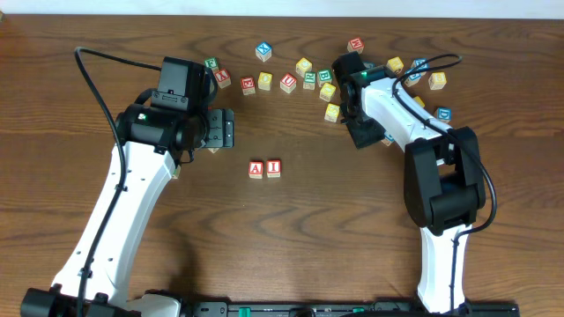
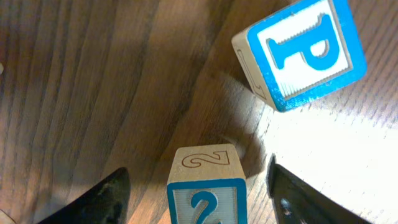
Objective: Spell out AI2
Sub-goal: 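Lower the right gripper around the blue 2 block and close, then lift the 2 block and carry it toward the right of I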
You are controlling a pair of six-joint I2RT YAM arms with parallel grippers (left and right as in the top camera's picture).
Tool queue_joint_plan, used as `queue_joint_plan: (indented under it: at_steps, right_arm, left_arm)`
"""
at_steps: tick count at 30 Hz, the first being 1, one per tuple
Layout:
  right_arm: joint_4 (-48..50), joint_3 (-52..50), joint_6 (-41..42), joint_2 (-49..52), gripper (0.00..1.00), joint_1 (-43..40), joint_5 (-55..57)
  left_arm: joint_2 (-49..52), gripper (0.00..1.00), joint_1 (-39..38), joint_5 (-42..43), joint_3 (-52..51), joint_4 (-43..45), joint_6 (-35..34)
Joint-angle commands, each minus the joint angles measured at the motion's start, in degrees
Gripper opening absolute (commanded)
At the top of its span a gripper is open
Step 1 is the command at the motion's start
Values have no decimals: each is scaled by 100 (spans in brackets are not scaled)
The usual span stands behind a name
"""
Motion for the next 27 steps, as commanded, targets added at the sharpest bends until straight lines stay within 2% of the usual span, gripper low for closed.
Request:
queue_joint_plan:
  at_steps: [1,9,16,18,27]
  right_arm:
    - [-13,-44,79,70,60,-20,52]
    - [-33,-44,76,70,47,-20,52]
    - [-55,-44,57,70,18,-20,52]
    - [-59,-44,48,70,12,-20,52]
    - [-96,-44,-52,70,11,-20,52]
  left_arm:
    - [-20,85,4,-76,98,-17,35]
    - [-20,85,4,-76,98,-17,35]
    - [-20,85,4,-76,98,-17,35]
    - [-20,85,4,-76,98,-17,35]
    - [-20,84,4,-76,98,-17,35]
